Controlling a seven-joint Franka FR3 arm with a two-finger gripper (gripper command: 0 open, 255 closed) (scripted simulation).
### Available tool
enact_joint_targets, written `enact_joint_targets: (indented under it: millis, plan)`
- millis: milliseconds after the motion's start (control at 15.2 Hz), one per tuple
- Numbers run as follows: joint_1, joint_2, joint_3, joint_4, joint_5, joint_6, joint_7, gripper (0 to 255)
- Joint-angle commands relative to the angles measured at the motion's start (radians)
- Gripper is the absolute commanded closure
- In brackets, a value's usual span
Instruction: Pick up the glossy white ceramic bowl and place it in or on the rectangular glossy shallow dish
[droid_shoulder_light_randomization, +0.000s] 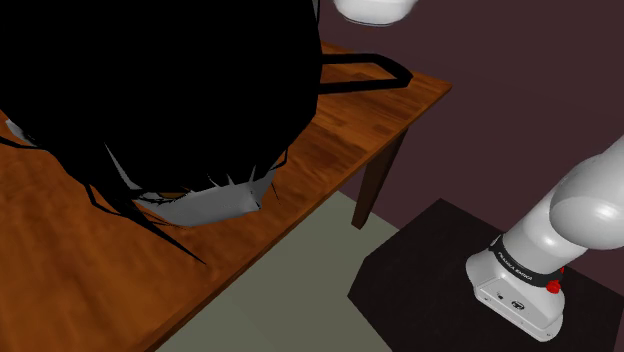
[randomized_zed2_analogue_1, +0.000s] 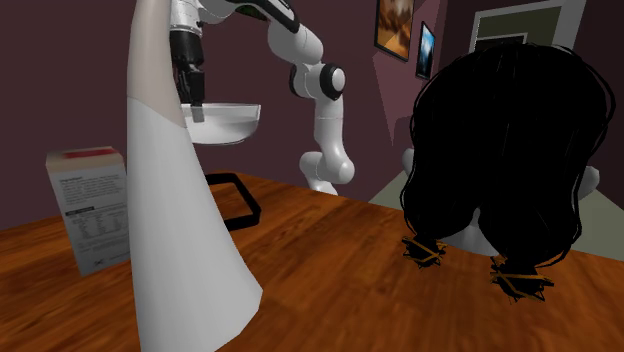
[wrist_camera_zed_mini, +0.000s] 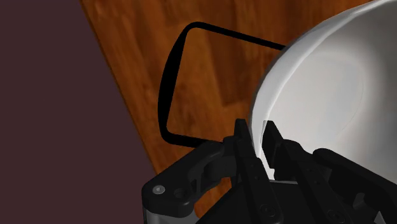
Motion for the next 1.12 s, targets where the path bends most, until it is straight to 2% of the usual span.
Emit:
enact_joint_targets:
  millis: [0, 1056]
  plan:
    - [-0.020, 0.033, -0.024, 0.048, -0.001, -0.023, -0.042, 255]
    - [-0.018, -0.062, -0.019, -0.287, -0.006, 0.215, -0.081, 255]
